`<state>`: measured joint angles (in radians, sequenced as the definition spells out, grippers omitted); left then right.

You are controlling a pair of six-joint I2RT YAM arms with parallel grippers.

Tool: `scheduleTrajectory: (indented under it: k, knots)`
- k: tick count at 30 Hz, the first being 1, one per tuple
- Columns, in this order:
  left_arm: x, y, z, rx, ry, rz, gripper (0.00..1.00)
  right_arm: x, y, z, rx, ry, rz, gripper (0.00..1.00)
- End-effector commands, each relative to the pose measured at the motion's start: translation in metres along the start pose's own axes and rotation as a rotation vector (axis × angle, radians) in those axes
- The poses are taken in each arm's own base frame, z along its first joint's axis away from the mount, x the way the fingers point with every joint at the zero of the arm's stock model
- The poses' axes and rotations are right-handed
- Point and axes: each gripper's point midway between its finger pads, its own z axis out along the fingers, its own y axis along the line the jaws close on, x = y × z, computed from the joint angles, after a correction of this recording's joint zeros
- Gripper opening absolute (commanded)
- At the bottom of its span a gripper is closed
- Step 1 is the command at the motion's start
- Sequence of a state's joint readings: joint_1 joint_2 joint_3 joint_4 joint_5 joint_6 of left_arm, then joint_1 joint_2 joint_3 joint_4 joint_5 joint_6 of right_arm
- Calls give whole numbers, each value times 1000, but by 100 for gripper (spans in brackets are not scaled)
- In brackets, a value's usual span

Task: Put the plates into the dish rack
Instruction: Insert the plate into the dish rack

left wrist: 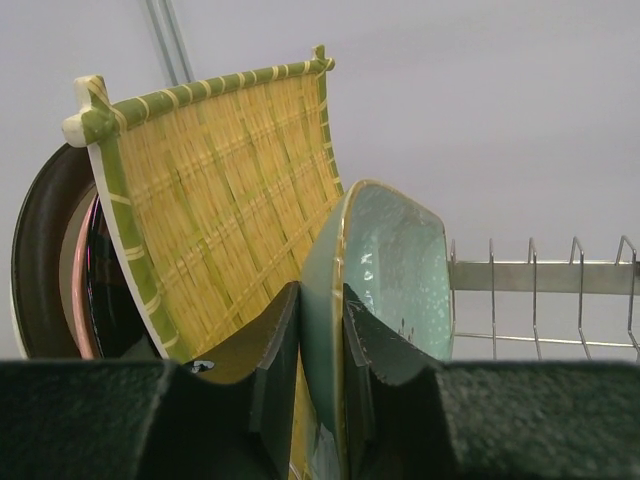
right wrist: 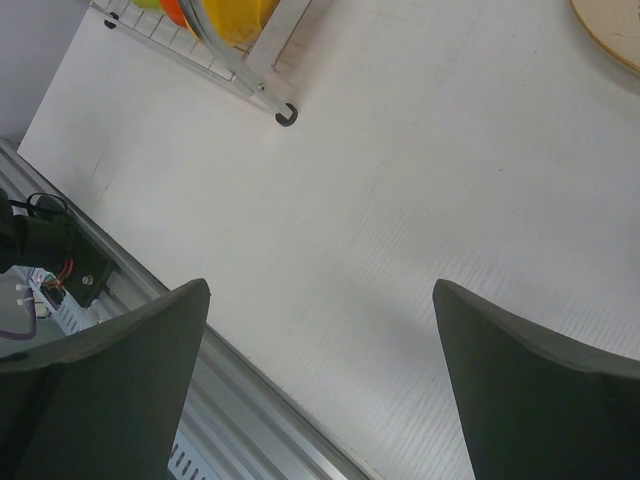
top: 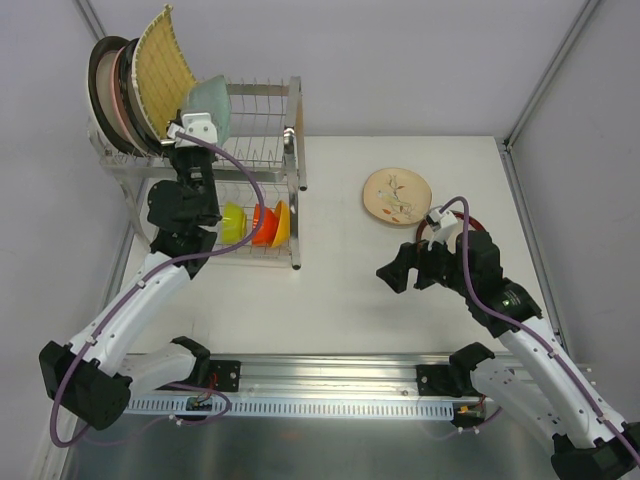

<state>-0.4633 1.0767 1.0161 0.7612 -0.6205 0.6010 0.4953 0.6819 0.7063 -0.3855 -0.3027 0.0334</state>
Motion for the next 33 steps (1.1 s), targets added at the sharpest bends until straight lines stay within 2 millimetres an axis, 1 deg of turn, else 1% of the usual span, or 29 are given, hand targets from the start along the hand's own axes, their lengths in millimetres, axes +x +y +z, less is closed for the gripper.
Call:
scheduleTrajectory:
  k: [1,3,4,7,9,10,12,14,16,18,23,30,33]
  knots:
    - [-18,14,-6,-15,-39,-65,20,-10,4,0,-17,-42,-23,100]
    - [-16,14,-8,0,-21,-73,23,-10,4,0,-17,-42,-21,100]
    - [-18,14,-9,3,-18,-79,26,-10,4,0,-18,-43,-23,100]
    - [-15,13,-11,24,11,-79,27,-10,4,0,-17,-45,-21,99]
    - [-16,14,-12,29,16,-83,29,-10,5,0,-20,-46,-22,100]
    - [-13,13,-13,38,30,-72,32,-10,5,0,-20,-44,-21,99]
    - [-14,14,-14,38,37,-74,33,-9,4,0,-18,-43,-20,100]
    - [-10,14,-16,43,58,-70,36,-10,4,1,-18,-45,-22,99]
    - [-10,15,-17,43,66,-75,37,-9,4,1,-16,-44,-18,100]
    - [-6,14,-19,49,88,-68,38,-10,3,1,-15,-44,-19,100]
    - [-7,17,-21,45,98,-80,44,-9,4,2,-17,-42,-18,100]
    - [-12,23,-21,36,100,-75,58,-9,3,2,-15,-43,-17,100]
    - [-15,26,-19,23,105,-79,62,-9,4,3,-17,-40,-15,100]
